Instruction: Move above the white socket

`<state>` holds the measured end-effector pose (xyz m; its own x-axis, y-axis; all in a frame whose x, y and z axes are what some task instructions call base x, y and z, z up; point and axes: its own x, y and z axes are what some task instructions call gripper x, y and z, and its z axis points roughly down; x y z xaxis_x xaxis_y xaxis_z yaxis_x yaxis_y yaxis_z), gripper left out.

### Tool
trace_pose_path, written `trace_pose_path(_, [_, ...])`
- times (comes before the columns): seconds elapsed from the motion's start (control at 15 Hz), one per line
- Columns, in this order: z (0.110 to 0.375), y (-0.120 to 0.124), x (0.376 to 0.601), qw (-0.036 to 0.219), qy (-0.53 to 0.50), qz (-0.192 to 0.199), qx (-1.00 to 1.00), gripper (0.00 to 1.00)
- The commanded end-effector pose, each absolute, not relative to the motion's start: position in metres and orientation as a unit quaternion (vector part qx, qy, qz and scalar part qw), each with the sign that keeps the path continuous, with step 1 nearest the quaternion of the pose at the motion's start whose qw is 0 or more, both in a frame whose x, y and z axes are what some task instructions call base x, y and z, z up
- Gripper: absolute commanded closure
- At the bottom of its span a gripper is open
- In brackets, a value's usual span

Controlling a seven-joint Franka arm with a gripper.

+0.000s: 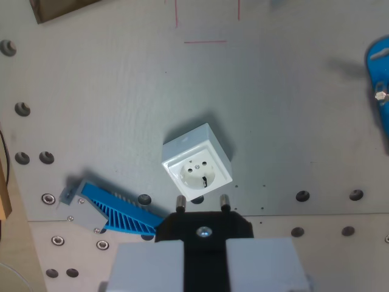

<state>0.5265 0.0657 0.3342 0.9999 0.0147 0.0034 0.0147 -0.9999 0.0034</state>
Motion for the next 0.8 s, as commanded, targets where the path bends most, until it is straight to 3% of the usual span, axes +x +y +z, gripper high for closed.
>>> trace_pose_path(0.07, [0.3342,0.0657,0.5263,0.002,0.007,0.002,1.000,1.00])
trace_pose_path(0.8, [0.3287,0.0657,0.5231,0.001,0.023,0.004,1.000,1.00])
